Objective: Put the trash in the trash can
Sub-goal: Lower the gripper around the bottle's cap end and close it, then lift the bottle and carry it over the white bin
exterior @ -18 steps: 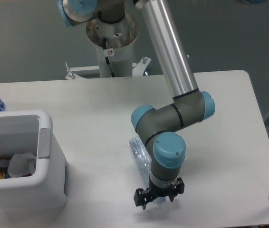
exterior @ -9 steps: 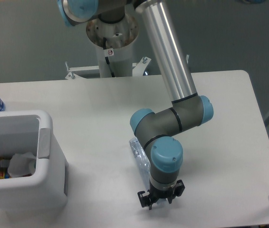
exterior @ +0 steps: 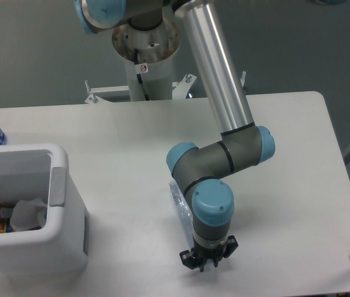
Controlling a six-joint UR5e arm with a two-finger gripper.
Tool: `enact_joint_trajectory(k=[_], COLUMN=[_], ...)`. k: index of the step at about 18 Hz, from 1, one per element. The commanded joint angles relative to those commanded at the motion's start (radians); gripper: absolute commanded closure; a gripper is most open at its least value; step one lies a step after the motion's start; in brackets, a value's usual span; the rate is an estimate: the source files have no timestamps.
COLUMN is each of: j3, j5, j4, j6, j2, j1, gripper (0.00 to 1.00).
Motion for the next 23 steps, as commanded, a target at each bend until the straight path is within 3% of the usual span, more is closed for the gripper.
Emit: enact_joint_trajectory(k=[6,12,14,17,23], j3=[0.005,0.078,0.141,0.233,0.296], j5=[-0.003,-0.02,-0.064,-0.098,-0.1], j4=[0.0,0.003,0.034,0.156,0.173], j6=[0.008,-0.047,-0.116,-0.25,-0.259], j2=[0.037,0.101,0.109,0.11,0.195], j1=[0.002,0.021,0.023,0.025,-0.006], gripper=[0.86,0.86,0.86,0.86,0.86])
